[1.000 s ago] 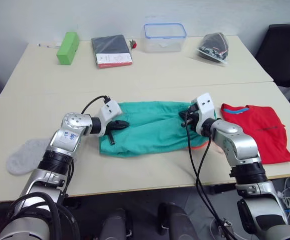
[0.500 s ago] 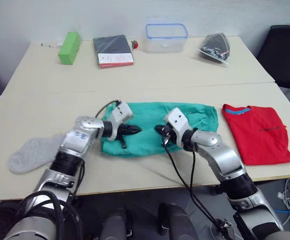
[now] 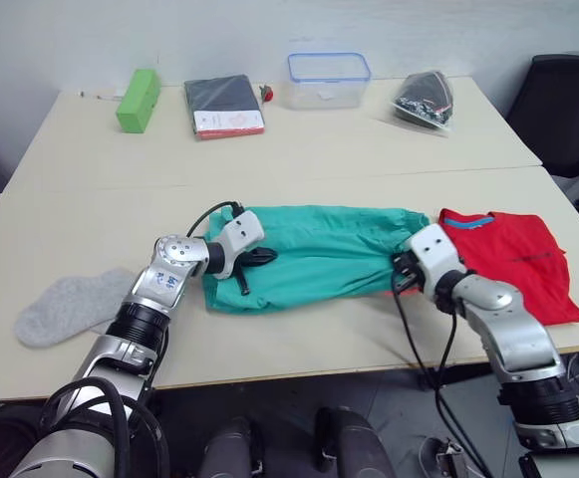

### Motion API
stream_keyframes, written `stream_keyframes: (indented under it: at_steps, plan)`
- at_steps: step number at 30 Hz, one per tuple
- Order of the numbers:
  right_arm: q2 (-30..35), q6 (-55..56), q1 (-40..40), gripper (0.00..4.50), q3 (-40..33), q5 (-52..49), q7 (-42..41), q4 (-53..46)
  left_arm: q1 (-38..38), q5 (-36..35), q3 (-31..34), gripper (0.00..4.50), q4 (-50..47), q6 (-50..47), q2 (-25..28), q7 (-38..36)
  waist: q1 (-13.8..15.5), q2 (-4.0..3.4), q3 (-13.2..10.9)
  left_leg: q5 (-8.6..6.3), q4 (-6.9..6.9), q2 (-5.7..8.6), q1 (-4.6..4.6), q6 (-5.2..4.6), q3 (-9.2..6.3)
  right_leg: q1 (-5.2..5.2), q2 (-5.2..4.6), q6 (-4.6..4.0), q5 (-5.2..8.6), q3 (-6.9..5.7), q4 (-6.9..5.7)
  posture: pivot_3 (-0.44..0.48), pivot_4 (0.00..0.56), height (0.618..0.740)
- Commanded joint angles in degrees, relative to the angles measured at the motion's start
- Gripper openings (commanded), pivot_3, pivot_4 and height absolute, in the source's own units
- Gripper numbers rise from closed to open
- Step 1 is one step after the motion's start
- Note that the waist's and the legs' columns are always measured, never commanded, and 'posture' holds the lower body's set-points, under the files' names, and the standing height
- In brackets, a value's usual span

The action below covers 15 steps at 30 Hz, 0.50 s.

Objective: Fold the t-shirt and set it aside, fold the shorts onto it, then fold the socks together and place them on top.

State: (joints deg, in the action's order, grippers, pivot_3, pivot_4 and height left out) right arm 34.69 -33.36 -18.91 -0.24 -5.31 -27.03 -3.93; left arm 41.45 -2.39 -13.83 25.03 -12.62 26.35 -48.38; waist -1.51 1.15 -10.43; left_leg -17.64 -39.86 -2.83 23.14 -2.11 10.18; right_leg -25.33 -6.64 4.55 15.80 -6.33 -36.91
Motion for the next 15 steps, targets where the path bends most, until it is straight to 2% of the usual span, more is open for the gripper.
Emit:
stream_keyframes:
  at_steps: [1, 5, 7, 10, 15]
  plan:
    - [2.1, 1.8, 0.5, 0.03, -5.6, 0.2, 1.4, 4.3, -2.6, 1.0, 1.4, 0.0, 0.5, -2.7, 2.0, 0.3, 0.0, 0.0, 0.0, 0.0, 0.0, 0.01, 0.0, 0.0, 0.0, 0.0, 0.0, 0.0, 0.0, 0.0, 0.0, 0.0, 0.15, 0.74]
    - [-1.5, 1.8, -4.2, 0.03, -10.0, -8.1, -0.8, 0.0, -3.4, -0.6, 3.3, 0.0, -1.9, -4.7, 1.9, 0.2, 0.0, -0.01, 0.0, 0.01, 0.0, 0.0, 0.01, -0.01, 0.0, 0.0, -0.01, 0.0, 0.0, 0.03, 0.0, 0.0, 0.15, 0.74]
    - [-4.9, 0.4, -9.6, 0.03, -8.9, -10.9, -0.6, -1.7, -3.9, -0.9, 3.8, 0.0, -3.9, -5.7, 1.7, 0.4, -0.4, -0.05, 0.0, 0.01, 0.0, 0.0, 0.01, -0.01, 0.0, -0.01, 0.0, 0.0, 0.0, 0.05, -0.01, 0.0, 0.15, 0.74]
    - [-10.4, -0.5, -15.6, 0.03, -5.4, -11.3, 0.4, -0.3, -4.2, -1.1, 4.1, 0.0, -5.6, -6.6, 1.3, 0.7, -0.6, -0.14, 0.0, 0.05, 0.07, -0.12, -0.03, 0.1, 0.05, -0.06, 0.03, -0.05, 0.02, 0.08, -0.07, 0.0, 0.15, 0.74]
    - [-17.1, 2.5, -20.2, 0.03, 5.2, -4.7, 1.4, 6.9, -4.3, -1.0, 4.5, 0.0, -6.6, -7.4, 0.9, 1.2, -0.1, -0.14, 0.0, 0.1, 0.26, -0.09, 0.02, 0.22, -0.09, -0.09, 0.11, -0.19, 0.1, 0.1, -0.06, 0.0, 0.15, 0.74]
